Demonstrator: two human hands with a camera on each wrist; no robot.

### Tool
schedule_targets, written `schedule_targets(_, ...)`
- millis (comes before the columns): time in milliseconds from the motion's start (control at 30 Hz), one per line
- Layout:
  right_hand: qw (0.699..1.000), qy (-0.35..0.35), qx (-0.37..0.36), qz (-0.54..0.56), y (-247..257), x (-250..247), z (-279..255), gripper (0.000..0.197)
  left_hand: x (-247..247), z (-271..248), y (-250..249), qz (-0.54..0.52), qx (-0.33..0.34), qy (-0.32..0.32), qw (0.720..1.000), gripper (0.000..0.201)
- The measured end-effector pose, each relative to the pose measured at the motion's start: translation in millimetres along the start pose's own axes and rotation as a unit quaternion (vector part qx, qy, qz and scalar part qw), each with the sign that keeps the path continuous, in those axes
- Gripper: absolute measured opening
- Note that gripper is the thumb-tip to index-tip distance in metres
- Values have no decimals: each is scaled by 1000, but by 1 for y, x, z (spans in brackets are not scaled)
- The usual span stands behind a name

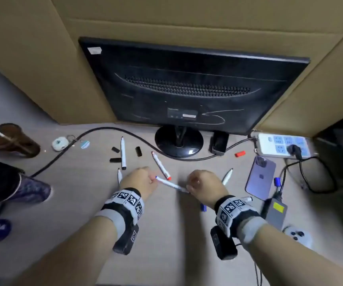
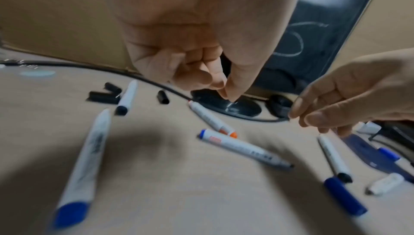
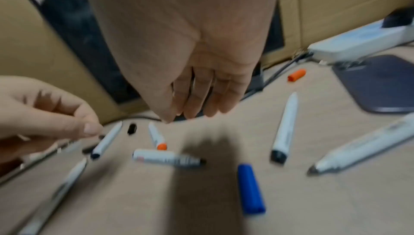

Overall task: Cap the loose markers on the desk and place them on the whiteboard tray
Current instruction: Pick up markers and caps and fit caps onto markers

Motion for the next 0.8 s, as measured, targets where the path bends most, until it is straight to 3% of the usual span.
schedule_targets(133,998,18,21,-54,12,30,17,26,17,10,24,12,-23,34,999,15)
schedule_targets(467,997,51,35,-56,12,66,38,24,27,24,38,-13,5,61,998,13)
schedule_targets(533,997,69,41,-13,15,59,36,20,22,28,39,-22,6,55,998,15)
schedule_targets(633,986,48,66,146,15,41,29,15,14,33,41,-33,0,44,998,14)
schedule_targets(700,952,-8,90,291,11,25,21,31,6,35,38,-24,1,41,999,14)
schedule_targets(733,920,-37,103,376,9,17,16,43,2,34,34,-20,3,43,999,14)
schedule_targets(800,827,-87,126,541,3,2,4,61,-3,34,24,-17,16,48,999,14)
Point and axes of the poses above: each hand's wrist, its own z-axis towards the middle knuckle, its own x-axis out of the palm, y = z × x, the point moved 2 cm from there along z, towards the middle knuckle, and after that the axes turned 13 degrees about z, right-handed, at the moved point
